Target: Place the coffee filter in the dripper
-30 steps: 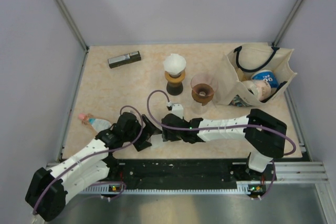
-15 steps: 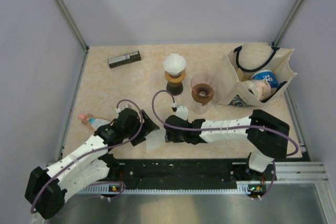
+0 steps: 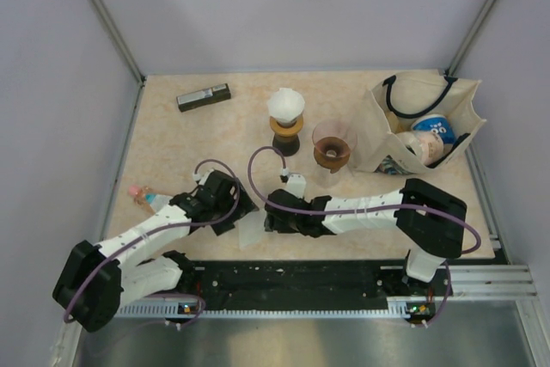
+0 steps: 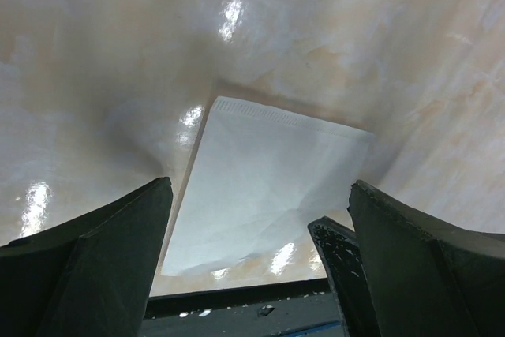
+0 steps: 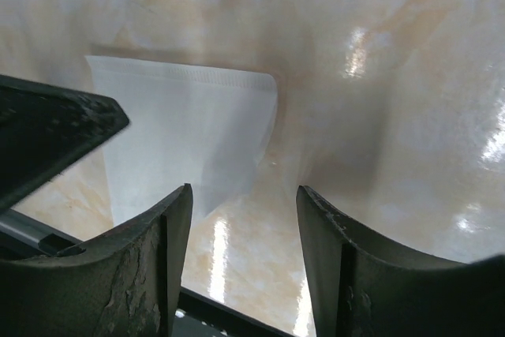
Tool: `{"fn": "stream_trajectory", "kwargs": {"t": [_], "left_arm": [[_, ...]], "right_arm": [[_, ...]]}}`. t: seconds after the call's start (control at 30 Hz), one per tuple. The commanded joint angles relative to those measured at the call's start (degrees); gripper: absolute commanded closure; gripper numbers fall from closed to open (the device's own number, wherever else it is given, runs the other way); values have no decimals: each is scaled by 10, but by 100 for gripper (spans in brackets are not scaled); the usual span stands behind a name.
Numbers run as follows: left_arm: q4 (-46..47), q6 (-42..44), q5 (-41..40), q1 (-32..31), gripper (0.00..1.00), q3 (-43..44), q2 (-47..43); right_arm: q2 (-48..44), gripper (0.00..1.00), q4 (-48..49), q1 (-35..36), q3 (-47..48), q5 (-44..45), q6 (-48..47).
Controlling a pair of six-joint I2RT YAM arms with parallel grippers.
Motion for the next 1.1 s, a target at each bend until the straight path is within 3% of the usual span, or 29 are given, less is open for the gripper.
{"fn": "stream_trajectory", "kwargs": {"t": [0.0,0.5,0.73,1.07], "left_arm": [[41,-8,42,1,1,-20,11],[84,-36,82,2,1,-61,25],[81,-44,84,2,1,-62,17],[106,-81,103,1,1,-94,-19]], "right_arm": [[13,44,58,5,10,4,30],[-9,44,96,6,17,32,4],[-38,45,163,6,-29,48,40],[-26,48,132,5,-40,71,100]]}}
